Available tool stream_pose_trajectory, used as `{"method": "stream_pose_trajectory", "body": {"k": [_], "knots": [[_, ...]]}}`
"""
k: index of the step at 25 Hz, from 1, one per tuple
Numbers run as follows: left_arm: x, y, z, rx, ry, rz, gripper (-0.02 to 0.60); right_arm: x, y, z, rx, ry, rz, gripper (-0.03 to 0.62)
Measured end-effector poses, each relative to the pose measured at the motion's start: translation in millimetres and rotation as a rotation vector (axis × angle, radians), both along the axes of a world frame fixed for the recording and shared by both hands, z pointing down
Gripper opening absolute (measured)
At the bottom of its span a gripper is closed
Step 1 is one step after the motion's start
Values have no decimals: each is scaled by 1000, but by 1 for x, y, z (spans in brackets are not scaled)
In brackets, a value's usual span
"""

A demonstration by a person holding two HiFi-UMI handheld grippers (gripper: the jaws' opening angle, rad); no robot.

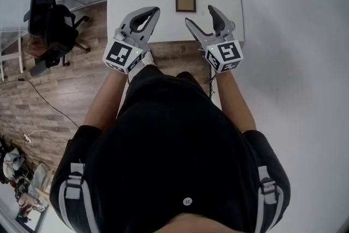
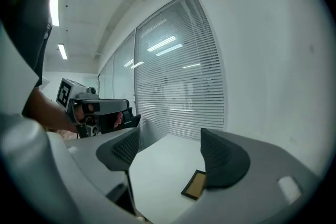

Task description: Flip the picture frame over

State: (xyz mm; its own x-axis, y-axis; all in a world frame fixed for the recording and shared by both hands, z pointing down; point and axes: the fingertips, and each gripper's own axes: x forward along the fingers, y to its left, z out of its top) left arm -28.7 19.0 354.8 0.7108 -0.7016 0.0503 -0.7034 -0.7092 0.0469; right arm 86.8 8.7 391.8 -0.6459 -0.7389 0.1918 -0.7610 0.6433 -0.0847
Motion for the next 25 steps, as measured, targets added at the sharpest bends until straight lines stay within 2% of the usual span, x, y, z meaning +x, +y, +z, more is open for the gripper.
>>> {"method": "stream_pose_trajectory", "body": {"k": [8,14,20,25], "knots": [[-37,-62,15,-25,-4,105,5,-40,-58,28,-58,57,95,362],[-52,-88,37,-70,6,180,5,-53,-86,61,-112,105,182,362],[-44,-104,63,-126,6,210,5,-49,-110,110,-208,122,224,362],[-31,-111,75,-114,25,216,5,-37,-130,148,-288,112,252,357]]}}
